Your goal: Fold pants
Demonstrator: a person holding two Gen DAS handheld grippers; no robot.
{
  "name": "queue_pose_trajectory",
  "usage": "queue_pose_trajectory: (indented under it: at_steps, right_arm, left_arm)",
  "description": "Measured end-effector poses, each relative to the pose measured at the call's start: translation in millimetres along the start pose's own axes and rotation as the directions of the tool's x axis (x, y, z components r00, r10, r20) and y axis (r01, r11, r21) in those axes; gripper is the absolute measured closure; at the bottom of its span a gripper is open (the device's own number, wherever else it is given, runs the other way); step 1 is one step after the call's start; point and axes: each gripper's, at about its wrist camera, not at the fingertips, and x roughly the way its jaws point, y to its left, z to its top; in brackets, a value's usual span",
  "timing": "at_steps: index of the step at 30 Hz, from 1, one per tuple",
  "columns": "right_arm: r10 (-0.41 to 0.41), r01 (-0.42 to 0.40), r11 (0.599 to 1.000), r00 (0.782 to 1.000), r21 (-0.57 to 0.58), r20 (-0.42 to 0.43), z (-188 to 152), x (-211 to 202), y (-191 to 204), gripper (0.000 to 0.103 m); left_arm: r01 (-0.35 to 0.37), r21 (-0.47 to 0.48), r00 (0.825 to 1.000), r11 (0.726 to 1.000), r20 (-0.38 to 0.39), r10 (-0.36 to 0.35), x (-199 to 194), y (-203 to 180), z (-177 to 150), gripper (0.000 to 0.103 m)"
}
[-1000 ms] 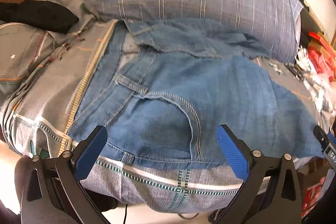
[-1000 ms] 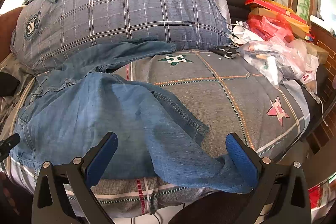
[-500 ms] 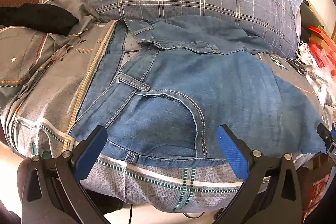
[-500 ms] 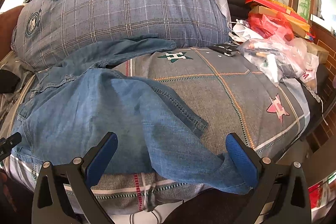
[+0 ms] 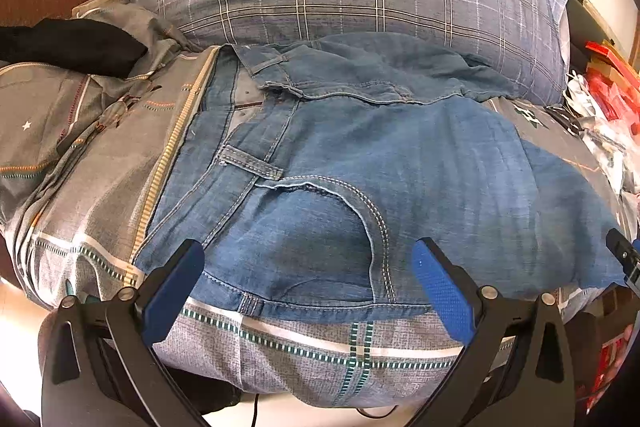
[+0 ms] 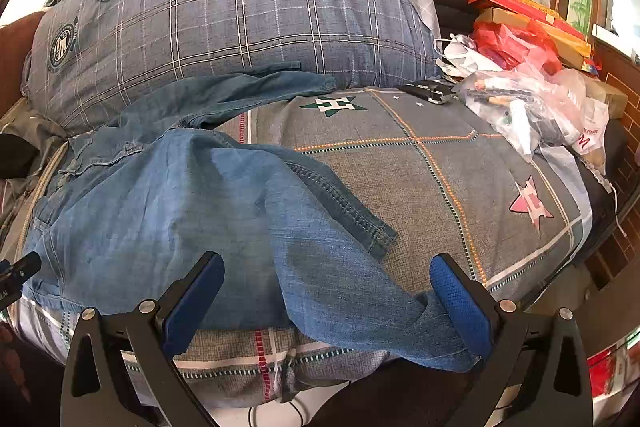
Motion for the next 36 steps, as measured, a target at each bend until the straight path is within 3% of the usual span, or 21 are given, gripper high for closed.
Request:
queue_pose_trajectory:
  at_steps: [11,14,23,36]
  right_arm:
    - [0.028,-0.027,0.999,0.999,0.034,-0.031,7.4,6.9,-8.0,0.0]
    - [0.032,-0.03,0.998,0.999,0.049,-0.041,11.4,9.6,-12.2,0.0]
    - [0.038,-0.035,0.997,0.998,0.064,-0.047,25.5,14.0,-19.0,0.0]
    - [0.05,-0.049,0.998,0.998,0.033,-0.029,32.4,9.4,-7.8,0.0]
  left_arm:
    - [0.012,0.03,1.0,0.999,-0.027,-0.011,5.3,-5.3,9.8,0.0]
    - [0.047,0.027,0.998,0.999,-0.033,-0.046,5.7,-3.0,20.1,0.0]
    - [0.053,0.054,0.999,0.997,-0.004,-0.053,3.7,-3.7,38.9,0.0]
    - [0.041,0.051,0.999,0.998,-0.004,-0.041,5.4,-1.4,33.8,0.0]
